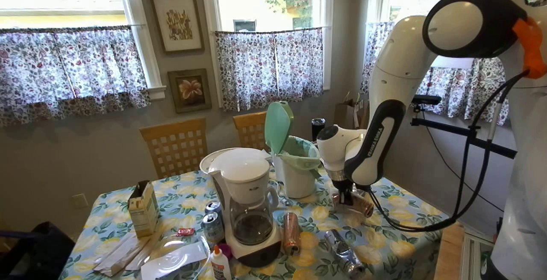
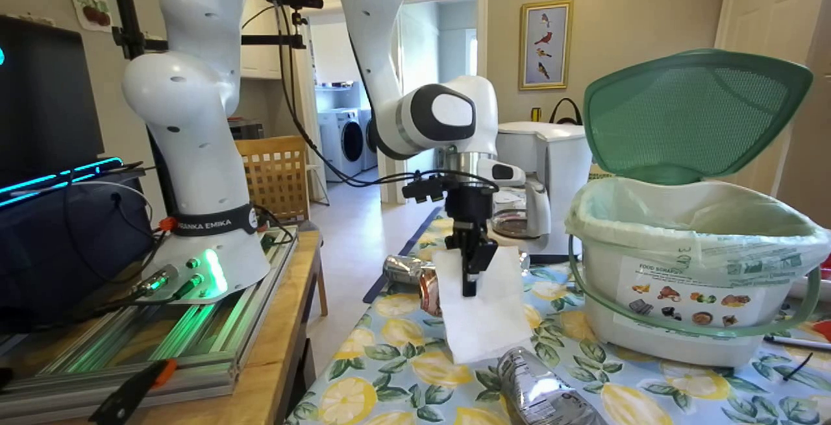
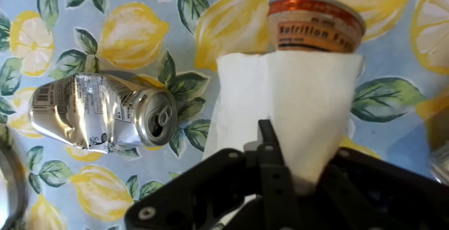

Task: Pick the paper towel and one can and put them in the bin, then close the bin

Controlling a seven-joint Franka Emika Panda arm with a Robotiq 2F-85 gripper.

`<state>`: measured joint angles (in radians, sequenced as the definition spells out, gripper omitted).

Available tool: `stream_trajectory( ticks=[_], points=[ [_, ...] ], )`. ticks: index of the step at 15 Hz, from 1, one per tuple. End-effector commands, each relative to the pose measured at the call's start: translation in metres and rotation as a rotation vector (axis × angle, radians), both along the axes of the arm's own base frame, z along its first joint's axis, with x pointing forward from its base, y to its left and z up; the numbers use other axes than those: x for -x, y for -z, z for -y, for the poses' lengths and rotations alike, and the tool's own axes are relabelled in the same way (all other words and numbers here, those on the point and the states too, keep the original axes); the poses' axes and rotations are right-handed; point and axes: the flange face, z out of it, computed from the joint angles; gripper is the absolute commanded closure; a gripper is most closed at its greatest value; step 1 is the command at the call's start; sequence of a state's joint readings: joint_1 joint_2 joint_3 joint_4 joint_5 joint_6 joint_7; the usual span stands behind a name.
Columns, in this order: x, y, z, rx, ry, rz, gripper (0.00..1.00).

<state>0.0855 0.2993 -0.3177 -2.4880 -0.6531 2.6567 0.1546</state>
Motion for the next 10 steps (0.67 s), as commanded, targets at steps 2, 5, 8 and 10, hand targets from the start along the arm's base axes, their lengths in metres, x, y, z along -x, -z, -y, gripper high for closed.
stream_trajectory(
  ticks=[2, 5, 8, 10],
  points=[
    [0.000, -0.052, -0.007, 0.070, 0.029, -0.009, 0.99],
    [-0.006, -0.086, -0.011, 0.098, 0.041, 0.015, 0.99],
    [-0.012, -0.120, -0.013, 0.111, 0.041, 0.056, 0.99],
    [-0.020, -0.143, -0.010, 0.105, 0.032, 0.096, 0.99]
  ],
)
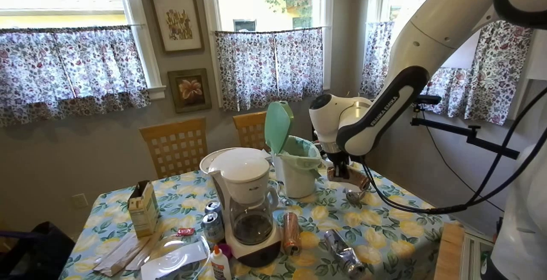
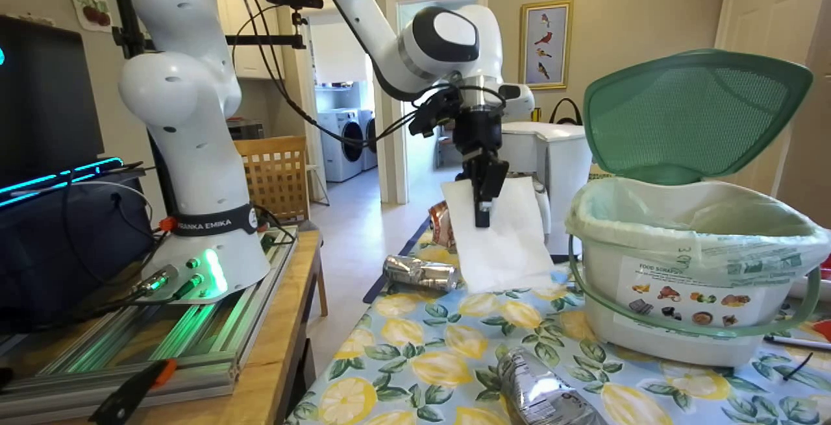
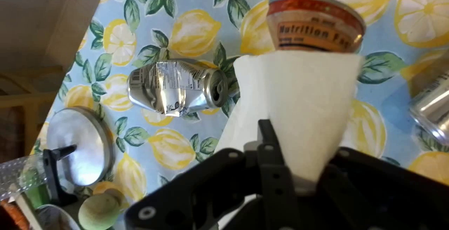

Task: Pick the paper towel and one can and put them in the bin, then close the bin

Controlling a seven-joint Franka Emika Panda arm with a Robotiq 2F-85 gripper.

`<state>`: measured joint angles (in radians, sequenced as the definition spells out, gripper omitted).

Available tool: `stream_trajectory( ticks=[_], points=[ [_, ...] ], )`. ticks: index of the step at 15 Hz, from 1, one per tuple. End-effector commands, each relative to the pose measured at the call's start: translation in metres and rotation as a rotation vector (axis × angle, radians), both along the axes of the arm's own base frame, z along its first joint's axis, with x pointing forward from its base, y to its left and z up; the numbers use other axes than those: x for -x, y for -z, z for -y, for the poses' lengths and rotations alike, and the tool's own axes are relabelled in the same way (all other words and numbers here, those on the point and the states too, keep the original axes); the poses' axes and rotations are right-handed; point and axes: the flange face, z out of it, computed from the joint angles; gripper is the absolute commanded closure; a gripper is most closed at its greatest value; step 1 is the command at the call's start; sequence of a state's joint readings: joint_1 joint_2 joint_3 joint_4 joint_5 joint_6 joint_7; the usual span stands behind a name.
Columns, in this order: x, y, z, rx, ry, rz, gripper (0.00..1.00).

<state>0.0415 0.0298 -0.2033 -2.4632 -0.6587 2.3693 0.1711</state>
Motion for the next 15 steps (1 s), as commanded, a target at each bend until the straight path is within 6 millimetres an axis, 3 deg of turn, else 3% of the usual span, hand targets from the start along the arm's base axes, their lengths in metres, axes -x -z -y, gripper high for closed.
stream_trajectory(
  ticks=[1, 9, 15],
  points=[
    [-0.008, -0.045, 0.006, 0.018, -0.018, 0.062, 0.99],
    [-0.041, -0.117, 0.030, 0.031, -0.024, 0.204, 0.99],
    [-0.071, -0.148, 0.052, 0.024, -0.045, 0.281, 0.99]
  ],
)
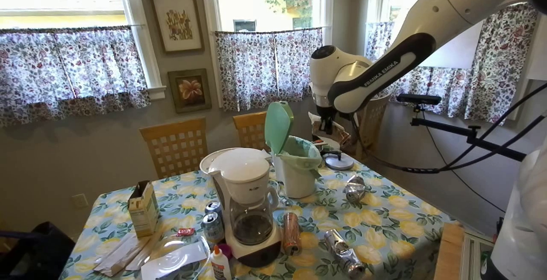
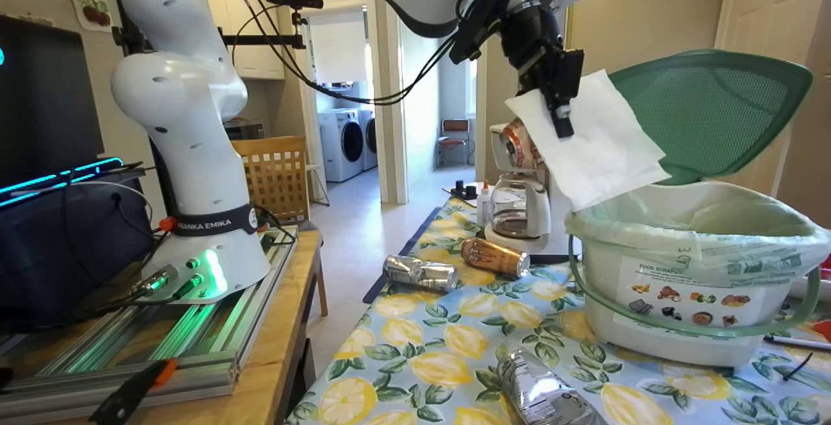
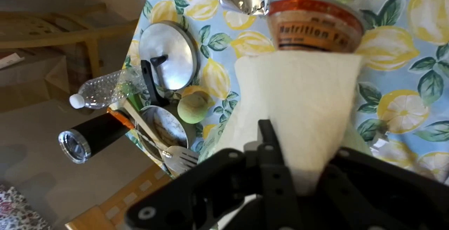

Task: Pick the paper towel and one can and put them in the bin, then close the bin

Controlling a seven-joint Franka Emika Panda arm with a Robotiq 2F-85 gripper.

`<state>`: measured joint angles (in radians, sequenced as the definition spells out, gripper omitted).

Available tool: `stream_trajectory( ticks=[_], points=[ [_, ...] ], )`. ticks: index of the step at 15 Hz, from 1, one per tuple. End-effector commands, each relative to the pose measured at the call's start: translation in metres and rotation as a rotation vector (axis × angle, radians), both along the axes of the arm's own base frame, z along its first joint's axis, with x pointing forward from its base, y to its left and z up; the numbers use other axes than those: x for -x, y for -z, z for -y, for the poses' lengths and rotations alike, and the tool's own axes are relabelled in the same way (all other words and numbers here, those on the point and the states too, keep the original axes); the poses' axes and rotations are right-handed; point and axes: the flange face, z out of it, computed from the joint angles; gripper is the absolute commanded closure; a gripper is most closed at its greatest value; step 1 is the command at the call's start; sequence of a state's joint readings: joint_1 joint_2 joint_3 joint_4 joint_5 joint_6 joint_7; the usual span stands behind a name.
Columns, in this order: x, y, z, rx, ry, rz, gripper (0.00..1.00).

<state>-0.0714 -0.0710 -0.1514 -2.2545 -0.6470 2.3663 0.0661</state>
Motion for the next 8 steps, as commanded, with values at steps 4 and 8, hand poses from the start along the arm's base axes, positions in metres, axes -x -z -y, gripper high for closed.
stream_trajectory(
  ticks=[4, 8],
  points=[
    [-0.034, -0.017, 0.020, -0.057, -0.046, 0.073, 0.99],
    [-0.054, -0.011, 0.033, -0.113, -0.061, 0.104, 0.99]
  ],
)
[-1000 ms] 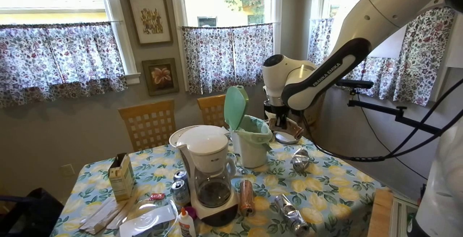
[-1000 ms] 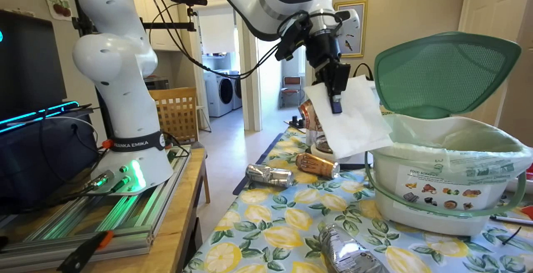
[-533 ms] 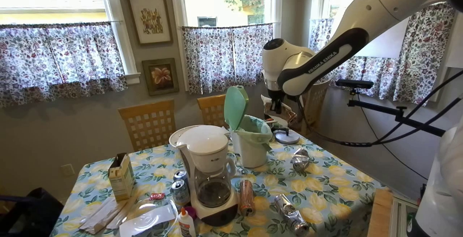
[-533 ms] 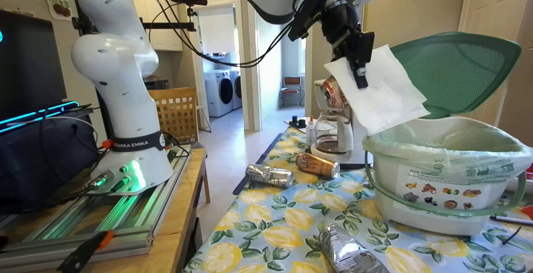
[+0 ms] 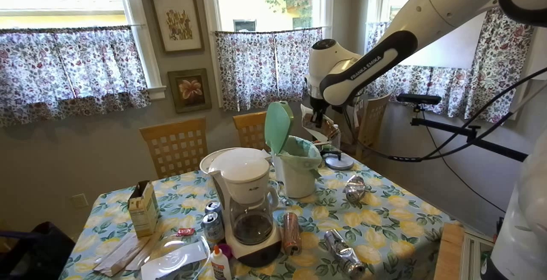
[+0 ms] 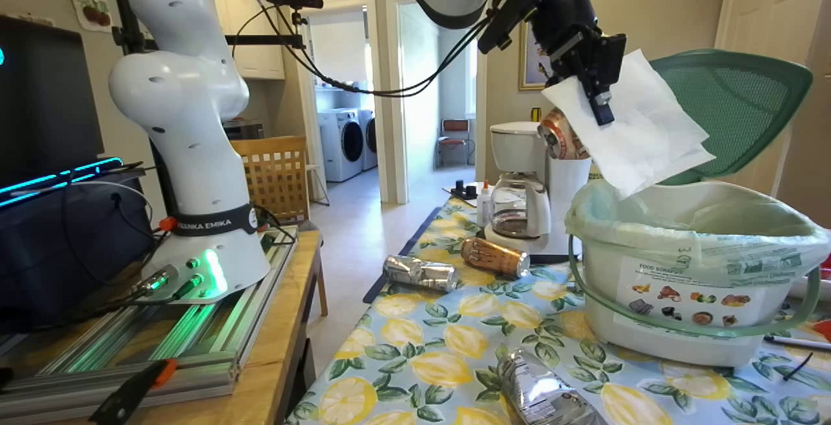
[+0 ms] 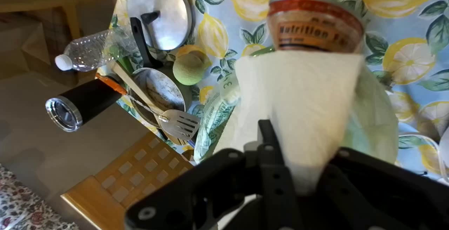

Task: Pick the paper towel and one can and put them in the bin, then close the bin

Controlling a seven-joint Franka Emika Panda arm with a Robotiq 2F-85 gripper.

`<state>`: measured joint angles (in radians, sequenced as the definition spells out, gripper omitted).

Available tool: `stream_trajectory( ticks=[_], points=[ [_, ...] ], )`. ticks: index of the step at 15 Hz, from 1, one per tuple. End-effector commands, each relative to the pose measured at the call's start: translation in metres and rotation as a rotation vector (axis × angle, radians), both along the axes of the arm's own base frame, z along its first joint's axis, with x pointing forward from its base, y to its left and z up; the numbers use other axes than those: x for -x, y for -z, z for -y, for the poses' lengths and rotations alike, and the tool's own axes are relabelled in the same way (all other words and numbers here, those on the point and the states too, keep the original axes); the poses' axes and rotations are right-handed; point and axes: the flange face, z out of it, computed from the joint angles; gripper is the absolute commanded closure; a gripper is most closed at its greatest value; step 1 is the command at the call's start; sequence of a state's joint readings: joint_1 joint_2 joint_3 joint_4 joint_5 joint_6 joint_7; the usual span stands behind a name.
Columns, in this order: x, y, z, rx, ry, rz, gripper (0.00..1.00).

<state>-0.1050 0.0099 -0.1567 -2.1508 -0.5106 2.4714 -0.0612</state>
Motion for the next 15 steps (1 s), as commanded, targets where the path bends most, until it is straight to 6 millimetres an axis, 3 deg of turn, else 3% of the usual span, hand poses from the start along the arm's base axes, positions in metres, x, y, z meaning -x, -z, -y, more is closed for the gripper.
stream_trajectory(
  ticks=[1, 7, 15],
  points=[
    [-0.024, 0.006, 0.015, -0.046, -0.020, 0.025, 0.99],
    [-0.051, 0.018, 0.029, -0.137, -0.001, 0.089, 0.99],
    [-0.075, 0.038, 0.032, -0.227, 0.029, 0.127, 0.99]
  ],
)
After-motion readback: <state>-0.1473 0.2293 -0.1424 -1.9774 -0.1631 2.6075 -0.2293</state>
